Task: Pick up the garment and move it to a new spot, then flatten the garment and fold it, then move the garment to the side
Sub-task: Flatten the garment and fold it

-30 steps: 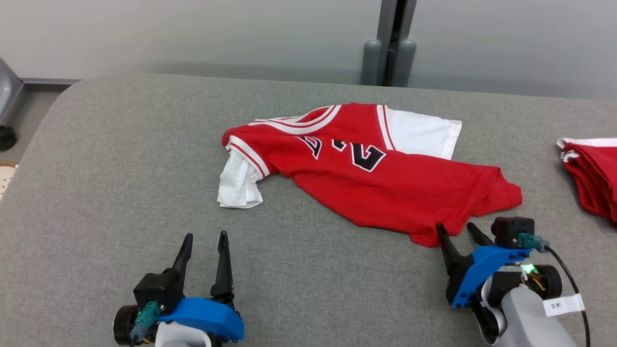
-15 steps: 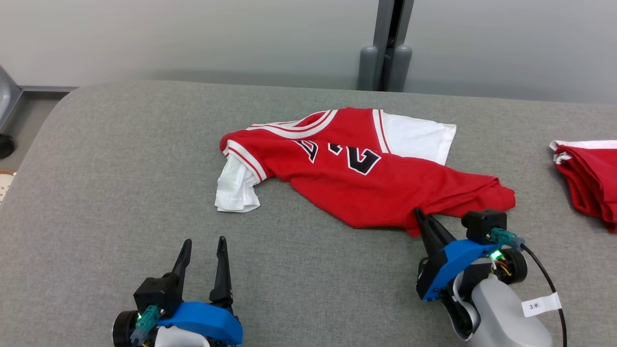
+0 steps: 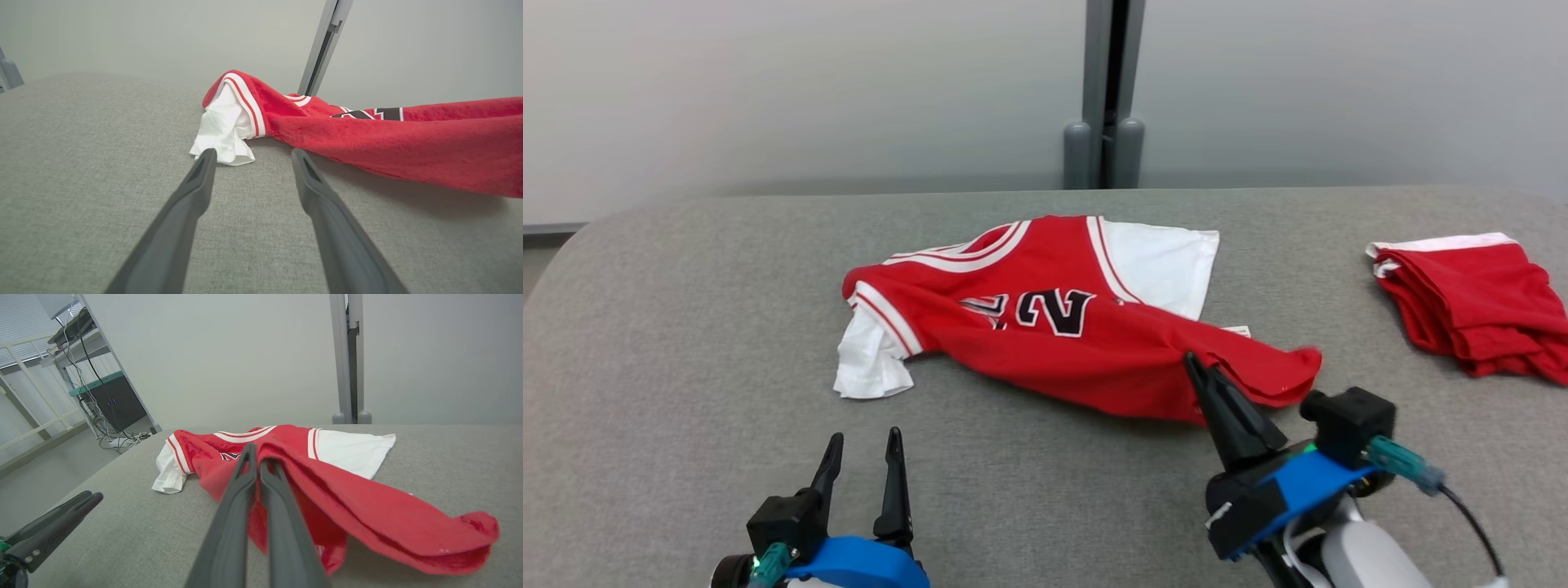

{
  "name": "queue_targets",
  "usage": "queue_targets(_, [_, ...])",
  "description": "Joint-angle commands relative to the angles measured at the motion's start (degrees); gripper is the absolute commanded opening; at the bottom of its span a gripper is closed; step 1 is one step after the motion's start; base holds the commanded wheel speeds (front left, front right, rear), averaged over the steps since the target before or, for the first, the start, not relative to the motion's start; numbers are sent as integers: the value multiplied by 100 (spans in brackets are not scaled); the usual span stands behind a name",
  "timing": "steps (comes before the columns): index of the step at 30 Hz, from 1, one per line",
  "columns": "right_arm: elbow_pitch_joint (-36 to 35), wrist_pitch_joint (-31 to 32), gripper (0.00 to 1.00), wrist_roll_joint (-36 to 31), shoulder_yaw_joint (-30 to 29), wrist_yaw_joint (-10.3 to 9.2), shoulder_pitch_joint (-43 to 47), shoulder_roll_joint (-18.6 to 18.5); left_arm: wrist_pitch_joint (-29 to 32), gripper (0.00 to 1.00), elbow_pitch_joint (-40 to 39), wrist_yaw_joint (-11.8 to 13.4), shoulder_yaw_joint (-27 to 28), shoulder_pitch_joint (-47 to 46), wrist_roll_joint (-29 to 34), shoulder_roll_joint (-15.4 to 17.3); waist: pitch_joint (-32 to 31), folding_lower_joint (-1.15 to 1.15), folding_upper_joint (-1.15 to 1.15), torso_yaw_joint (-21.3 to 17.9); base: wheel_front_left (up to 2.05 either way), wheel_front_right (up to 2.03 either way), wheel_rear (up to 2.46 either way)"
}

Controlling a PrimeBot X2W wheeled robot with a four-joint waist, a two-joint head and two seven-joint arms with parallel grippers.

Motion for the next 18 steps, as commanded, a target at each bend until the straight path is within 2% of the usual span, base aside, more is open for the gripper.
queue_targets(1, [-266, 95, 0, 31, -52, 0, 170, -86, -28, 100, -24, 24, 33, 20, 47, 0, -43, 0, 0, -80, 0, 0, 0])
queue_targets(5, [-1553, 806, 0, 48, -276, 0, 904, -212, -28, 100, -62, 1, 72, 30, 60, 0, 5, 0, 0, -207, 0, 0, 0])
queue_targets(8, [-1941, 1202, 0, -74, -586, 0, 1314, -219, -28, 100, -71, -29, 66, -29, 91, -1, 82, 0, 0, -246, 0, 0, 0])
queue_targets(11, [-1773, 1367, 0, -19, -920, 0, 1494, -99, -28, 100, -46, -44, 56, -96, 100, -3, 170, 0, 0, -264, 0, 0, 0])
queue_targets(16, [-879, 1265, 0, -253, -1303, 0, 1290, -5, -28, 100, 2, -72, 43, -194, 140, -5, 298, 0, 0, -237, 0, 0, 0])
queue_targets(17, [-714, 1212, 29, -334, -1358, 0, 1244, 3, -28, 100, 7, -78, 39, -222, 148, -6, 315, 0, 0, -224, 0, 0, 0])
queue_targets(18, [-593, 1166, 51, -404, -1391, 0, 1209, 8, -28, 100, 5, -81, 46, -243, 151, -6, 328, 0, 0, -212, 0, 0, 0])
